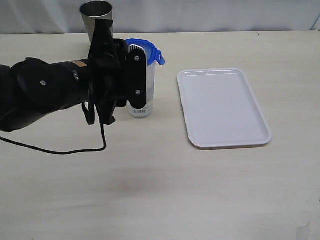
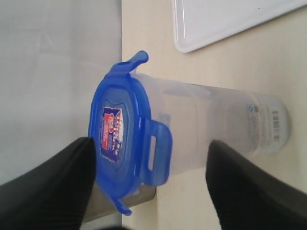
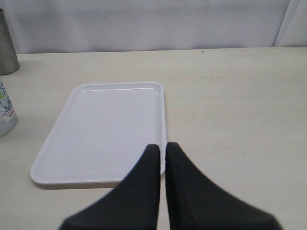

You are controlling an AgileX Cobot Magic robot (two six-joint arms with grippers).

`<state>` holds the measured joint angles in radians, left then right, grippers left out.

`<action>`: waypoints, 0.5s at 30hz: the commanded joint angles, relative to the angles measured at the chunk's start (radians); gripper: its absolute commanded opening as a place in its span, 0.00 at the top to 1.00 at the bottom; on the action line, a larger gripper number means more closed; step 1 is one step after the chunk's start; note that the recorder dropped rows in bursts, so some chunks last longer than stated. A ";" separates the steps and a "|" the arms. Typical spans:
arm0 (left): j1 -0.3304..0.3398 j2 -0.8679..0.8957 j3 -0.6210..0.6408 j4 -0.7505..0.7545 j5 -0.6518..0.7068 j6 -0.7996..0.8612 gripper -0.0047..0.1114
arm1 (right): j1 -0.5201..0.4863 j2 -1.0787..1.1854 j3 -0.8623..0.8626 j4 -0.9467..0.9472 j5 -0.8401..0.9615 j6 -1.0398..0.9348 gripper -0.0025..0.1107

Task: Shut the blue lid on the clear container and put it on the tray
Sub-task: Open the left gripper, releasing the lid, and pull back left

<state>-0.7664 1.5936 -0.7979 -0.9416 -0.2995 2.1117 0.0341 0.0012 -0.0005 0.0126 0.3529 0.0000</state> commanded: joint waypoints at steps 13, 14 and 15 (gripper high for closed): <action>0.003 -0.005 -0.001 -0.267 -0.125 0.029 0.41 | 0.002 -0.001 0.001 0.002 -0.005 0.000 0.94; 0.003 -0.005 -0.001 -0.272 -0.125 0.029 0.41 | 0.002 -0.001 0.001 0.002 -0.005 0.000 0.94; 0.003 -0.005 -0.001 -0.282 -0.130 0.029 0.41 | 0.002 -0.001 0.001 0.002 -0.005 0.000 0.94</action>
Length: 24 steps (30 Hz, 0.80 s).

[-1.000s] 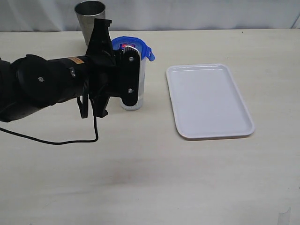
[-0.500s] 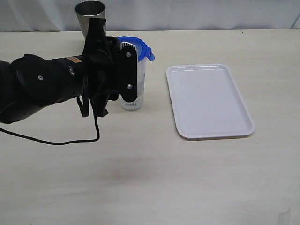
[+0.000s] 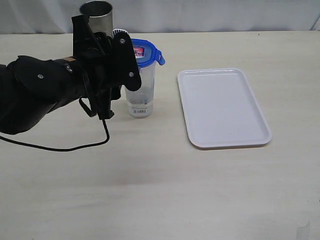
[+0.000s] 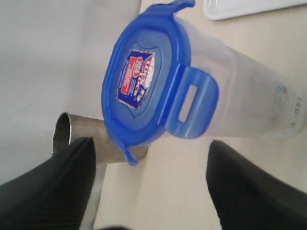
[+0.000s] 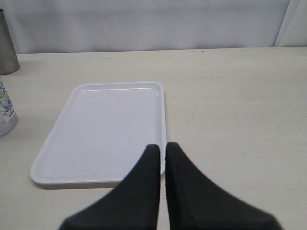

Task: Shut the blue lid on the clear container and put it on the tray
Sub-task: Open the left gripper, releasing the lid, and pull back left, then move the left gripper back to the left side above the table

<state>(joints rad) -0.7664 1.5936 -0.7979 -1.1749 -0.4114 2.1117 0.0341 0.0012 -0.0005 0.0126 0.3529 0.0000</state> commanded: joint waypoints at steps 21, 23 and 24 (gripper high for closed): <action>0.003 -0.005 -0.001 -0.359 -0.573 0.029 0.43 | 0.002 -0.001 0.001 0.002 -0.005 0.000 0.94; 0.003 -0.005 -0.001 -0.386 -0.617 0.029 0.49 | 0.002 -0.001 0.001 0.002 -0.005 0.000 0.94; 0.003 -0.005 -0.001 -0.399 -0.637 0.029 0.54 | 0.002 -0.001 0.001 0.002 -0.005 0.000 0.94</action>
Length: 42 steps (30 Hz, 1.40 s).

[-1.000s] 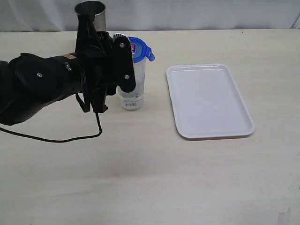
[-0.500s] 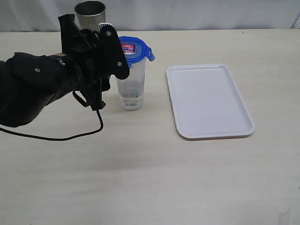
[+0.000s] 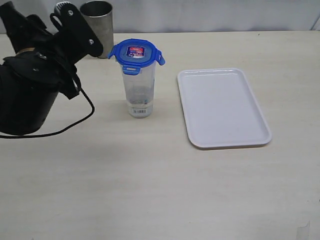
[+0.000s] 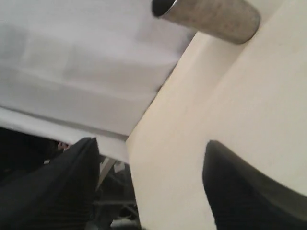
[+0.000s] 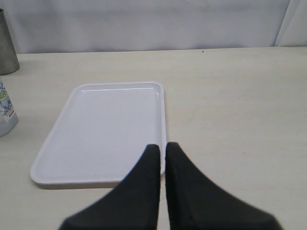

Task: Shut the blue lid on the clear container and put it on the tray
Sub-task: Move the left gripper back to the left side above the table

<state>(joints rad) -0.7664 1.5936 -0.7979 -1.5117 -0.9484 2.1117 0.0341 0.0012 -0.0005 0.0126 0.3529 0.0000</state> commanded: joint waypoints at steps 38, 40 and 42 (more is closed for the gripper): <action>0.747 -0.078 -0.024 -0.233 1.569 -0.046 0.96 | 0.002 -0.001 0.001 0.002 -0.005 0.000 0.94; 0.749 -0.029 -0.031 -0.233 1.636 0.005 0.96 | 0.002 -0.001 0.001 0.002 -0.005 0.000 0.94; 0.749 0.033 -0.042 -0.233 1.666 0.031 0.96 | 0.002 -0.001 0.001 0.002 -0.005 0.000 0.94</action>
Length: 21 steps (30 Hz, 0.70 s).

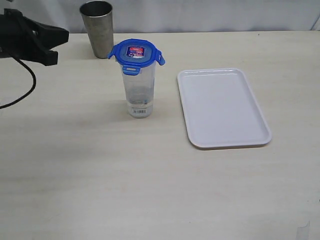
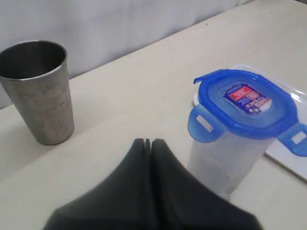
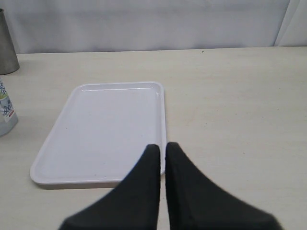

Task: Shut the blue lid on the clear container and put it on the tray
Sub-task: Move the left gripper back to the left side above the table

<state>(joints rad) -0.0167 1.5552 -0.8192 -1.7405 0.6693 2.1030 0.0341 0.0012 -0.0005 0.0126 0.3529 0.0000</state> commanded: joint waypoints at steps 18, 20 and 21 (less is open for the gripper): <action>0.040 0.316 -0.242 -0.004 0.323 0.040 0.96 | 0.002 -0.001 0.001 0.002 -0.005 0.000 0.94; 0.040 0.326 -0.252 -0.004 0.323 0.040 0.96 | 0.002 -0.001 0.001 0.002 -0.008 0.000 0.94; 0.040 0.335 -0.253 -0.004 0.326 0.040 0.96 | 0.002 -0.001 0.001 -0.013 -0.022 -0.015 0.94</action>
<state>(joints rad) 0.0219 1.8726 -1.0597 -1.7387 0.9761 2.1120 0.0341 0.0012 -0.0005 0.0126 0.3529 0.0000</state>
